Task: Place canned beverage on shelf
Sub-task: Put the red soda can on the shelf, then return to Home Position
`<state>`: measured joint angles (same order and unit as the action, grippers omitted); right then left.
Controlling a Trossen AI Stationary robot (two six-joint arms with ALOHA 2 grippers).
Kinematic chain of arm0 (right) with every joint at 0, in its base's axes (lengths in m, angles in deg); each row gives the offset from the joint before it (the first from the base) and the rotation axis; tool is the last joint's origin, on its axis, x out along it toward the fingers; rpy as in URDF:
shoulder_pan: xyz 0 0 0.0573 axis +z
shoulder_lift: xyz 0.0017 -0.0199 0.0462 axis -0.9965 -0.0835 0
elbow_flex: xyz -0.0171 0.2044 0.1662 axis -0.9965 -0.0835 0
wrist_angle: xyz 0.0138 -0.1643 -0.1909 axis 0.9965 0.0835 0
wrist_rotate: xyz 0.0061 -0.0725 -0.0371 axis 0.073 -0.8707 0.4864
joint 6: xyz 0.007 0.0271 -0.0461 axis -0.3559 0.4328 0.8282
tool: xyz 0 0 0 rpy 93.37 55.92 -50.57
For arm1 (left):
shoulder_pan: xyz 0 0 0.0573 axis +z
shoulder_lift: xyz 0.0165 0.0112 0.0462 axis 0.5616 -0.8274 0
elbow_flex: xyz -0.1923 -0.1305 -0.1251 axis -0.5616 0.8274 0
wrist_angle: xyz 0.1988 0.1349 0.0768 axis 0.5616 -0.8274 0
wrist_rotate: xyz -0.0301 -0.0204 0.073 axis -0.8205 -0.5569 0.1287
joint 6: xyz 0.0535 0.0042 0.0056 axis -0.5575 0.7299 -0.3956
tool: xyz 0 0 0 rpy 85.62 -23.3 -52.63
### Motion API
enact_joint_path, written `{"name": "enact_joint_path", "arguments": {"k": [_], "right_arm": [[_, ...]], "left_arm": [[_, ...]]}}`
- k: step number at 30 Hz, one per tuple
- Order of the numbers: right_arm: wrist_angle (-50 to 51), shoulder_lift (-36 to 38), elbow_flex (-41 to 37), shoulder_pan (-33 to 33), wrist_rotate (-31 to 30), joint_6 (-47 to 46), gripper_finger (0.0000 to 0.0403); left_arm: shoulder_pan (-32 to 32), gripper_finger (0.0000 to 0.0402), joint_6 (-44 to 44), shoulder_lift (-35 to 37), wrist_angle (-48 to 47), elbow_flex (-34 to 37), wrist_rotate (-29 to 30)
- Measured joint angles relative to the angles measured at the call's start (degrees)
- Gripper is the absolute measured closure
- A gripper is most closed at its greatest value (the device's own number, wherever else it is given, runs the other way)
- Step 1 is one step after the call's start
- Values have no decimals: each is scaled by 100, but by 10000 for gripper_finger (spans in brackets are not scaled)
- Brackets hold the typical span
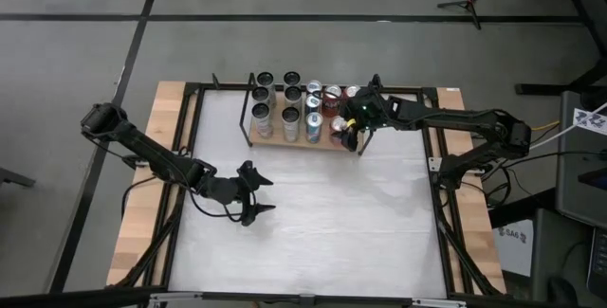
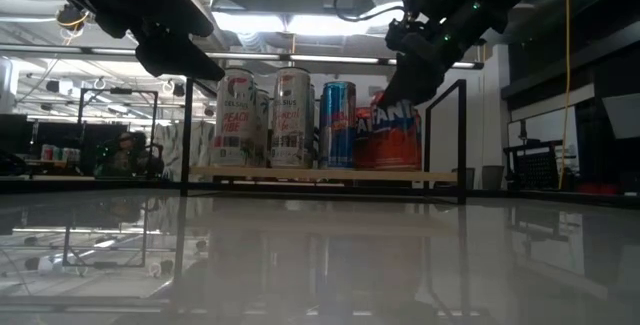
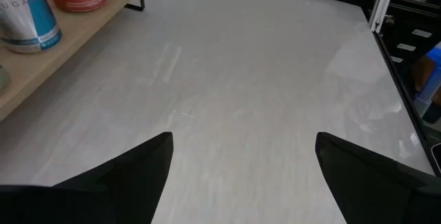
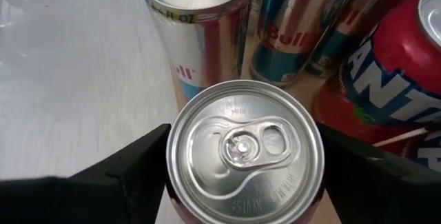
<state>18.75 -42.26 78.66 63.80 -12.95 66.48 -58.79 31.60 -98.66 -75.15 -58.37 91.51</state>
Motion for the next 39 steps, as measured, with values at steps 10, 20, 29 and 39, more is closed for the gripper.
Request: {"name": "enact_joint_path", "arguments": {"k": [10,20,29,39], "right_arm": [[14,0,0,0,-4,0,65],[13,0,0,0,-5,1,63],[13,0,-2,0,-10,1,63],[6,0,220,0,-48,47,63]], "left_arm": [[0,52,1,0,0,0,91],[0,52,2,0,0,0,92],[0,52,14,0,0,0,92],[0,52,28,0,0,0,90]]}}
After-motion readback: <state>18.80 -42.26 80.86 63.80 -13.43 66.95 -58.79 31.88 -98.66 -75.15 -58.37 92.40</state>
